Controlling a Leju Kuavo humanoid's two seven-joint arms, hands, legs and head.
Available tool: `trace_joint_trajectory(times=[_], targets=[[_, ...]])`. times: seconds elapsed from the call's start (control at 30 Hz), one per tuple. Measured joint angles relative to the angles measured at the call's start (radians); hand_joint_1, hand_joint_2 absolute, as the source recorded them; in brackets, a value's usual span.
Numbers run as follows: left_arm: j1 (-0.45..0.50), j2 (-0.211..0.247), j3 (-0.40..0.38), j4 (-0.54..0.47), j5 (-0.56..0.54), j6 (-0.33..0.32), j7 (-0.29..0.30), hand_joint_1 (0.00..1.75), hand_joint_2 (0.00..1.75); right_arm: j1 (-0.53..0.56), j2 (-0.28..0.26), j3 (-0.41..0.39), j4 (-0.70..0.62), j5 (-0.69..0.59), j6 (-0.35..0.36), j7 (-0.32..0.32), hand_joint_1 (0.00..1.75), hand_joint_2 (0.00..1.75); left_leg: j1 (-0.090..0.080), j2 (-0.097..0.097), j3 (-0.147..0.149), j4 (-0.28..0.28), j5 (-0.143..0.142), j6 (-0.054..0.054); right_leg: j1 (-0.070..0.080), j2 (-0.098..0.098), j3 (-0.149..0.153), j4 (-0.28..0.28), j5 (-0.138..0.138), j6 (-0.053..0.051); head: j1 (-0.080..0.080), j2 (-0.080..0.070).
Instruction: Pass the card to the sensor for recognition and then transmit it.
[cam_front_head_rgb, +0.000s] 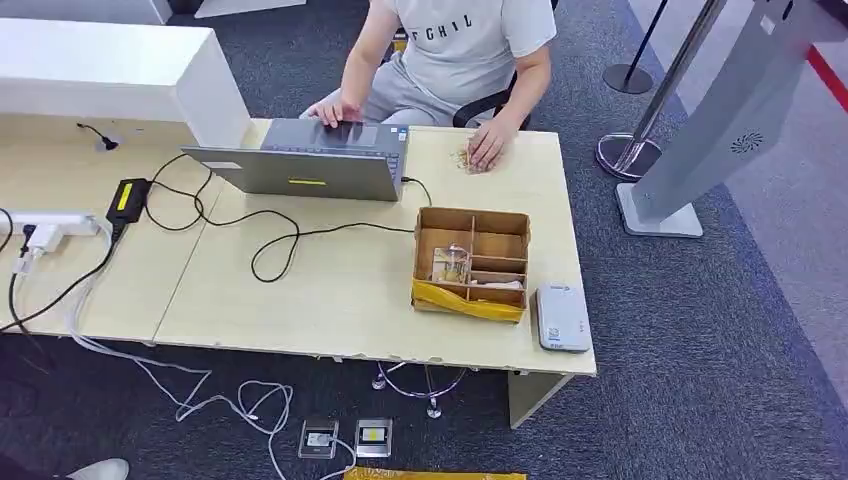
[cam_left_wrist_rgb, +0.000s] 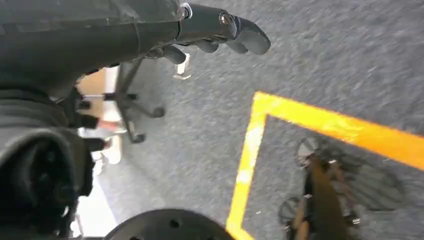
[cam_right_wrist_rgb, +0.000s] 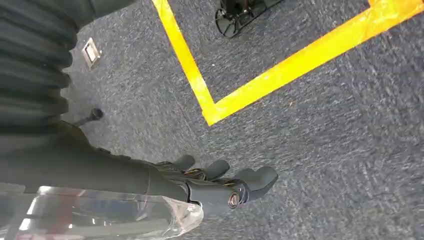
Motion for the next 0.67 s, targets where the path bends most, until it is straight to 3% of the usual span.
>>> trace_joint_trajectory(times=[0.17,0.4,0.67], targets=[[0.000,-0.014,0.002,0.000,0.000,-0.018,0.018,0.00,0.00,-0.001,0.009,0.002,0.011,0.048,-0.095,0.052,0.00,1.75,0.000,0.000,0.000,0.000,0.000,0.000,0.000,0.000,0.000,0.000,0.000,0.000,0.000,0.000],[0.004,-0.015,0.038,0.004,0.000,0.004,-0.047,0.00,0.00,-0.001,0.010,0.017,0.012,0.088,-0.105,0.043,0.00,1.75,0.000,0.000,0.000,0.000,0.000,0.000,0.000,0.000,0.000,0.000,0.000,0.000,-0.001,0.000],[0.004,0.006,0.059,0.010,-0.002,-0.069,-0.055,0.00,0.00,-0.001,0.013,0.038,0.012,0.084,-0.080,0.060,0.00,1.75,0.000,0.000,0.000,0.000,0.000,0.000,0.000,0.000,0.000,0.000,0.000,0.000,0.000,0.000]])
